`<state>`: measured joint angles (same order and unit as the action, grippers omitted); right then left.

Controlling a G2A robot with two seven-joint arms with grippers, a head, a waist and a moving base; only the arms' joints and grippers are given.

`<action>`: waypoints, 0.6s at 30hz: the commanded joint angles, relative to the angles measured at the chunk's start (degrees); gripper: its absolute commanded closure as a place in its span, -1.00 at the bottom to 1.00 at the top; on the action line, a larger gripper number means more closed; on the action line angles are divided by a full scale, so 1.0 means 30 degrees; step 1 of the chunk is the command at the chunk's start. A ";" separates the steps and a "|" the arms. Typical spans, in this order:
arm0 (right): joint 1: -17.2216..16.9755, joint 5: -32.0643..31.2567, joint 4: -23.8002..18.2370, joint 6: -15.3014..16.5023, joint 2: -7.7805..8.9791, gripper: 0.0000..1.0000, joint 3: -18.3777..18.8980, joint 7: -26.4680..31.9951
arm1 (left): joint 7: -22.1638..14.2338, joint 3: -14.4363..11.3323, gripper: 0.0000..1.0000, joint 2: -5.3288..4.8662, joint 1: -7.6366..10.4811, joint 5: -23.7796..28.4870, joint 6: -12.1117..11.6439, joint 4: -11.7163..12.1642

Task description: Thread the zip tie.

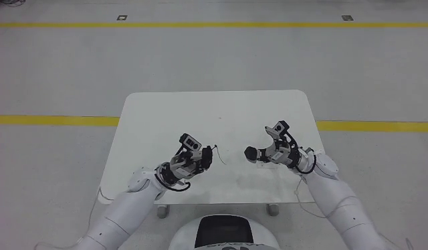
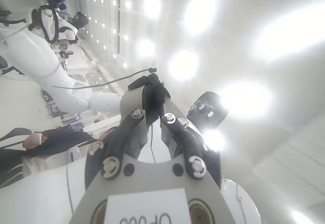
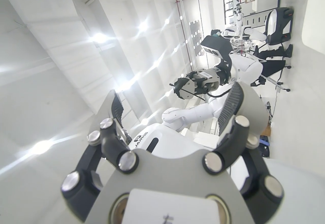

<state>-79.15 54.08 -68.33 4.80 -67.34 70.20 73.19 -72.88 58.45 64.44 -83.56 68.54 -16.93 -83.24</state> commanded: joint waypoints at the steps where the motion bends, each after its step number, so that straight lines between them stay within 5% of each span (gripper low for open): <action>1: -0.0020 0.0263 -0.0393 -0.0215 0.0012 -1.00 0.0060 0.0400 | -0.0245 0.0224 1.00 -0.0057 -0.0173 -0.0052 0.0064 -0.0476; 18: -0.0027 0.0268 -0.0419 -0.0244 0.0016 -1.00 0.0080 0.0381 | -0.0240 0.0337 1.00 -0.0086 -0.0248 -0.0093 0.0129 -0.0606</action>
<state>-79.23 54.88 -69.59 4.07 -67.30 70.44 74.33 -73.60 59.46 64.18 -84.31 68.27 -16.54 -85.06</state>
